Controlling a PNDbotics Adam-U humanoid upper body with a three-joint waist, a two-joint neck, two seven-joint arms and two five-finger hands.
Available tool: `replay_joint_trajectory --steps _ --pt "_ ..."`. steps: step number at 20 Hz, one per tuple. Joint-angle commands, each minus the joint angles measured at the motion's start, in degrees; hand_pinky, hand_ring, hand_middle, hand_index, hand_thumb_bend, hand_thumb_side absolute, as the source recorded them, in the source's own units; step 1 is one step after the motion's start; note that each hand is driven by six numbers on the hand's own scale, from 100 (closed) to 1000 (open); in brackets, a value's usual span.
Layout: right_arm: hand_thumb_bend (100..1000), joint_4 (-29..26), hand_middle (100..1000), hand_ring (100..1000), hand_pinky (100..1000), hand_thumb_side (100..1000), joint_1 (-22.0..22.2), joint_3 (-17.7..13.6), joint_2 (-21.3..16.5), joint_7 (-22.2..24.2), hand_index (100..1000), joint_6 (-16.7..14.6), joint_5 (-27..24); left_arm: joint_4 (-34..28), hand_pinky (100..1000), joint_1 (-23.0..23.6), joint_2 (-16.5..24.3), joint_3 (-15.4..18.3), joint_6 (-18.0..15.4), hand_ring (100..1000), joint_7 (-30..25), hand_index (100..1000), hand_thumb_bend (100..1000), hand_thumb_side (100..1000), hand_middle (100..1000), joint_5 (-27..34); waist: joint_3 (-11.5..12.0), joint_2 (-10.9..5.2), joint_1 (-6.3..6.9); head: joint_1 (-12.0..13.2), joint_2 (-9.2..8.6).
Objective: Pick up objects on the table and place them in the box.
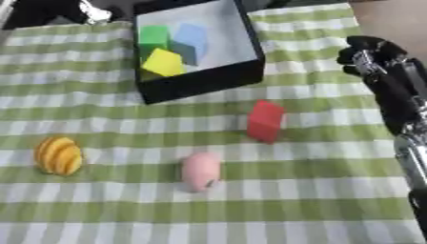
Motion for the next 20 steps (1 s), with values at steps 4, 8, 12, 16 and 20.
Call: replay_joint_trajectory --steps 4,8,12,16,20 --pt "100 -0.6 653 765 836 535 0.0 -0.9 -1.9 -0.4 775 -0.3 0.2 -16.3 848 7.2 13.1 -1.9 8.6 828 0.8 850 389 305 779 12.5 1.0 -3.05 -0.12 -1.1 0.59" --pt "100 -0.9 653 765 836 534 0.3 -1.0 -2.1 -0.6 775 -0.5 0.1 -27.1 841 16.1 20.0 -1.8 13.9 819 3.1 845 361 368 770 19.2 1.2 -3.14 -0.68 -1.9 0.58" --pt "100 -1.1 653 765 836 534 0.4 -1.0 -2.2 -0.6 775 -0.6 0.1 -36.1 830 23.6 26.0 -2.0 18.2 808 4.9 839 365 402 763 22.8 1.3 -2.95 -1.12 -2.1 0.43" --pt "100 -1.1 653 765 836 536 0.4 -0.9 -2.1 -0.6 775 -0.6 0.2 -38.5 832 27.9 29.1 -2.9 18.3 813 4.1 848 383 454 780 23.1 1.3 -2.71 -1.38 -2.0 0.37" --pt "100 -1.1 653 765 835 538 0.5 -0.8 -2.0 -0.5 775 -0.6 0.3 -38.6 832 30.1 29.8 -3.8 17.8 814 1.7 860 392 491 795 21.4 1.1 -2.56 -1.59 -1.8 0.56"
